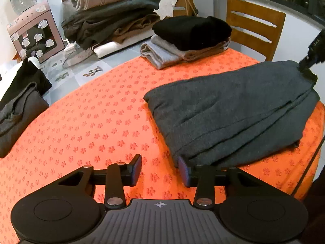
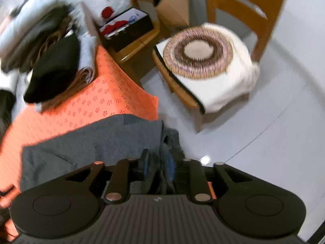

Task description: Fold clothes

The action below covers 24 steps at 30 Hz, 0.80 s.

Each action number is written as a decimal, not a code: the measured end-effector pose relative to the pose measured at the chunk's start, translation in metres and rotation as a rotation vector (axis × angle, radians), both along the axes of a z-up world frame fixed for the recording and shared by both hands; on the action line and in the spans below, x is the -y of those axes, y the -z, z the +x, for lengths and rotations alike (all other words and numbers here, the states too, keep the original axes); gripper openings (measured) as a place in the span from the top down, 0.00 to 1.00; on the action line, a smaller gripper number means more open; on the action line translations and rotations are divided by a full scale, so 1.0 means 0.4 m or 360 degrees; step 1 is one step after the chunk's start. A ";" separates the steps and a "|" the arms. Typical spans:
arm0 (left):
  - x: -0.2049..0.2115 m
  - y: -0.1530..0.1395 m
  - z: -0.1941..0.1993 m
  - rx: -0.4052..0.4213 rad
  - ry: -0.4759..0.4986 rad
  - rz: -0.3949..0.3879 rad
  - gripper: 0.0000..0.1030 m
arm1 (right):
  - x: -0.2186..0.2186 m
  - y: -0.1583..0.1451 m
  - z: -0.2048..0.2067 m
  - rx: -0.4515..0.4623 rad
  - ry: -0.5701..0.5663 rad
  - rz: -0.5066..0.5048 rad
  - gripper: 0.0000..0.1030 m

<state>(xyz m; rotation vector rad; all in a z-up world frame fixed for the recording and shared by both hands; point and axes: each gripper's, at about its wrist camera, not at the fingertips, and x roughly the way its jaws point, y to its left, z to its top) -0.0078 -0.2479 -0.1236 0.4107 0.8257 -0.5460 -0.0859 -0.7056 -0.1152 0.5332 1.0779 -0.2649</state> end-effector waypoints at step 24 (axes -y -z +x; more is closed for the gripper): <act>0.036 0.017 0.032 -0.0073 0.0000 -0.0197 0.80 | -0.547 -0.076 0.497 0.0268 -0.1426 0.0180 0.73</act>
